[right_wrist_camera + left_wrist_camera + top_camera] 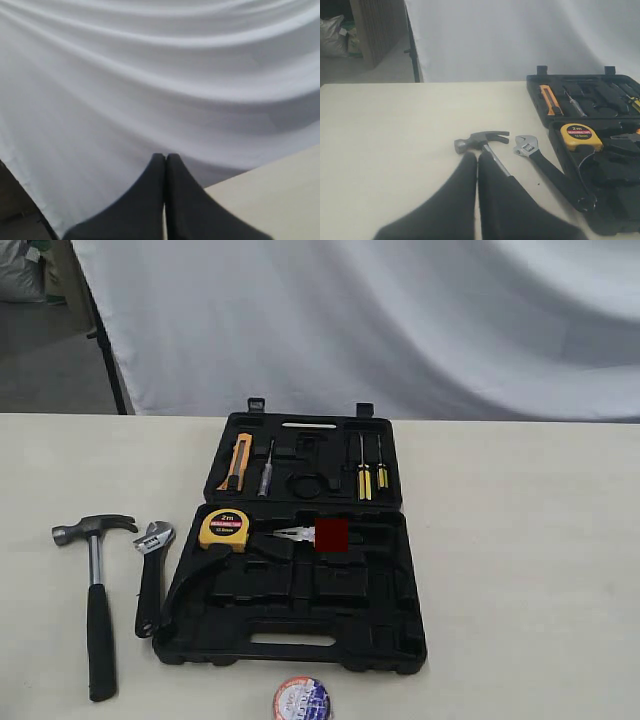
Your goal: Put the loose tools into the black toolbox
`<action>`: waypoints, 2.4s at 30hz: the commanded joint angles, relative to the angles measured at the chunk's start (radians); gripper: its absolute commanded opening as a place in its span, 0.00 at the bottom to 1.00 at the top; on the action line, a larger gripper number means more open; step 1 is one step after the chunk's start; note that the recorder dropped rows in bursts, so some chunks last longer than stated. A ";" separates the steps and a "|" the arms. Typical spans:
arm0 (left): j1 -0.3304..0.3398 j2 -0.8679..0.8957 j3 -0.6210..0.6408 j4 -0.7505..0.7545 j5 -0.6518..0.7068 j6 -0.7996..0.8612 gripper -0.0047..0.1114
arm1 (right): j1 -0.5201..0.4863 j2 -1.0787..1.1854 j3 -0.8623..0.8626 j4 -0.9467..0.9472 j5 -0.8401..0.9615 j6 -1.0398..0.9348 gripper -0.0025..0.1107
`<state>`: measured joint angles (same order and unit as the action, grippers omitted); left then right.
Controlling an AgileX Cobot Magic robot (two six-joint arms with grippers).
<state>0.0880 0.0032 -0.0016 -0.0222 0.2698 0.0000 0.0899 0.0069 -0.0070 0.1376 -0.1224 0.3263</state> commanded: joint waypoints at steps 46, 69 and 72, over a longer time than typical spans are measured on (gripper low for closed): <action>-0.005 -0.003 0.002 -0.008 -0.001 0.000 0.05 | 1.013 1.754 -0.794 -0.121 0.287 -0.348 0.71; -0.005 -0.003 0.002 -0.008 -0.001 0.000 0.05 | 1.010 1.849 -0.794 -0.121 0.270 -0.351 0.52; -0.005 -0.003 0.002 -0.008 -0.001 0.000 0.05 | 1.010 1.849 -0.794 -0.121 0.281 -0.349 0.33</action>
<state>0.0880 0.0032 -0.0016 -0.0222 0.2698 0.0000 1.0987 1.8468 -0.8022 0.0250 0.1378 -0.0182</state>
